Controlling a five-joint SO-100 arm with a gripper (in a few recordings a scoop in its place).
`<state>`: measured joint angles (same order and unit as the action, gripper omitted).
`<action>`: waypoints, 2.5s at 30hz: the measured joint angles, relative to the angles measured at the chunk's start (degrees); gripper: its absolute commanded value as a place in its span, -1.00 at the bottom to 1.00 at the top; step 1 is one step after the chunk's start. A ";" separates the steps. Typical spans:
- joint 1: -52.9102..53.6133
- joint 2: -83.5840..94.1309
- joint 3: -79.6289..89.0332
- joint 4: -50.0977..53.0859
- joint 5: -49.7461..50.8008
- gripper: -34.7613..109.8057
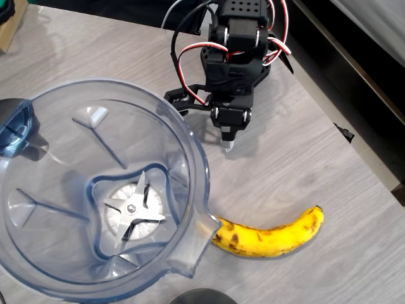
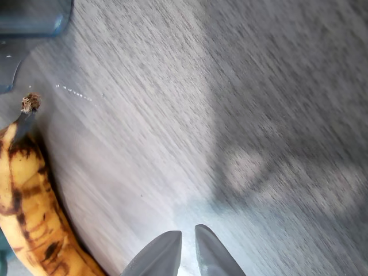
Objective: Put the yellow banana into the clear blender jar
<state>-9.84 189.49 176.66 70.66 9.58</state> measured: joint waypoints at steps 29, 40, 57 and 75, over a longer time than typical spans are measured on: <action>0.00 0.00 0.00 0.00 0.00 -0.52; -0.62 0.00 0.00 -0.09 1.67 -0.52; -4.57 0.00 0.09 -0.70 1.05 -0.52; -9.58 -1.58 -4.48 -6.15 -5.80 -0.52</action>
<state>-19.42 187.91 172.18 64.51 3.78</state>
